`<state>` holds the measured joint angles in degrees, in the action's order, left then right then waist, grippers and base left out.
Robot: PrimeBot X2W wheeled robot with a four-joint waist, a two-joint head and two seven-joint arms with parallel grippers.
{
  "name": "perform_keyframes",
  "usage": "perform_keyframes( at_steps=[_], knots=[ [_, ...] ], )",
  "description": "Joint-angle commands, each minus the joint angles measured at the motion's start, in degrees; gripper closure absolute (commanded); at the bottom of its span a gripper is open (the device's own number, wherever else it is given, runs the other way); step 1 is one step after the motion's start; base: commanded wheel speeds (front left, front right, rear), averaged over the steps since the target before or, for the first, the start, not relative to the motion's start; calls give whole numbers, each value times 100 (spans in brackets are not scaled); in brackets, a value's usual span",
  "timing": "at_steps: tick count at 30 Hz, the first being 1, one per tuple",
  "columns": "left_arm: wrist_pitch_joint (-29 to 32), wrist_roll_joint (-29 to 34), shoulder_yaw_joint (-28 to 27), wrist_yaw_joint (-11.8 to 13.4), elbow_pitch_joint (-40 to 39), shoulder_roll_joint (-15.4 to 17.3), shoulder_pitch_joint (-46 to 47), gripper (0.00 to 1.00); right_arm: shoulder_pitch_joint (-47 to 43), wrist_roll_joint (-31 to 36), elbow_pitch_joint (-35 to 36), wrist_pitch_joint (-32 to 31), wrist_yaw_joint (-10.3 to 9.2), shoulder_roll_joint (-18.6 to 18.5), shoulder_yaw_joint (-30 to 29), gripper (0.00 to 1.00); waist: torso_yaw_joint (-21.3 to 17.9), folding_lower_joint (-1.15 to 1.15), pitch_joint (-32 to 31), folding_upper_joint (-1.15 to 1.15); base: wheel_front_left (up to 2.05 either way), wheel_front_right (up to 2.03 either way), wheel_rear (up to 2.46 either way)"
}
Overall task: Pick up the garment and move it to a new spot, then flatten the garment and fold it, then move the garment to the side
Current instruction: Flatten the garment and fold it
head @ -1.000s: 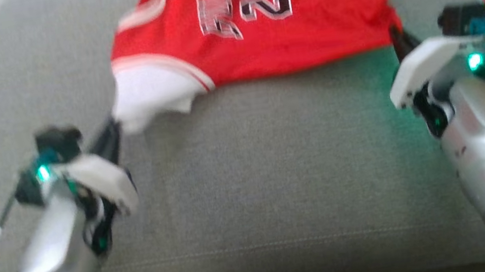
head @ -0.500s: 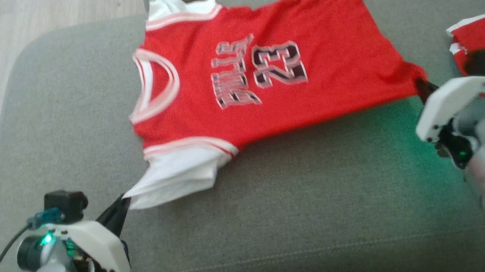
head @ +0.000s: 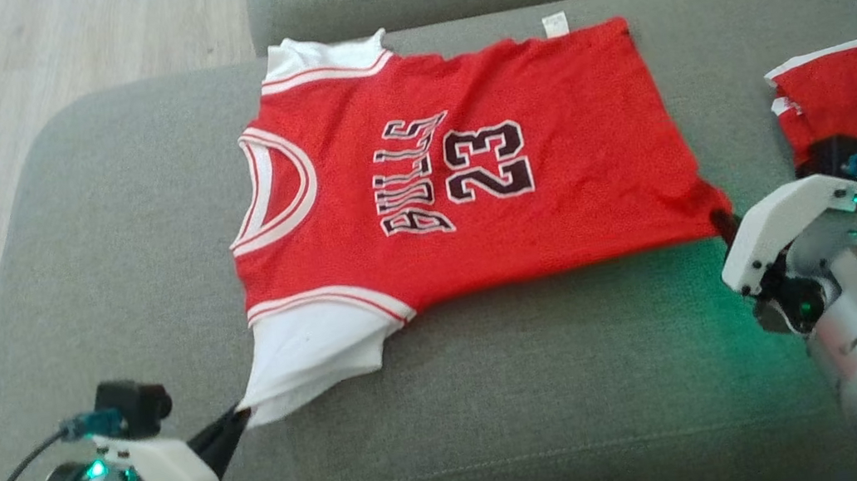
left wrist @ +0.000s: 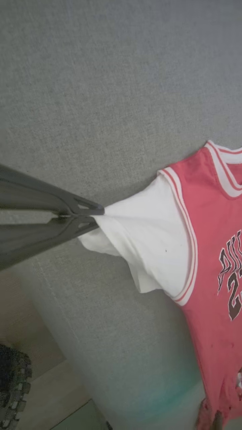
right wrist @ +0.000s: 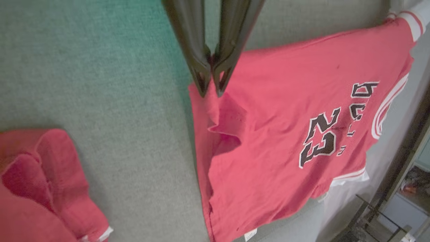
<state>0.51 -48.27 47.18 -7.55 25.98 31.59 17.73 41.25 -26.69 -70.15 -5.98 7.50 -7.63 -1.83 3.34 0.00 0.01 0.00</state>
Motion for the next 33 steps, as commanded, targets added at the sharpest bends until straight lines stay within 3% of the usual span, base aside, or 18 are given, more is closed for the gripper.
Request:
perform_keyframes(
  at_steps=[1, 8, 17, 26, 33],
  knots=[
    [26, -70, -200, 7, -184, 342, 168, 100, 72, 52, 232, -75, -1, -50, 193, 100, -42, 0, -67, 0, 0, 0, 0],
    [173, -57, -23, 46, -640, 724, -169, 100, -298, 96, 691, -925, -1, -227, 875, 100, -161, 0, -223, 0, 0, 0, 0],
    [668, -494, -19, 116, -1376, 1228, -649, 100, -1076, -90, 2011, -2136, -1, -867, 1693, 100, -195, 0, -332, 0, 0, 0, 0],
    [1230, -945, 57, 112, -2248, 1792, -1054, 100, -2005, -390, 3511, -3436, -1, -1372, 1717, 100, -219, 0, -421, 0, 0, 0, 0],
    [1221, -993, -79, 246, -2595, 1933, -1009, 100, -2341, -278, 4418, -3800, -1, -1384, 1186, 100, -246, 0, -349, 0, 0, 0, 0]
  ],
)
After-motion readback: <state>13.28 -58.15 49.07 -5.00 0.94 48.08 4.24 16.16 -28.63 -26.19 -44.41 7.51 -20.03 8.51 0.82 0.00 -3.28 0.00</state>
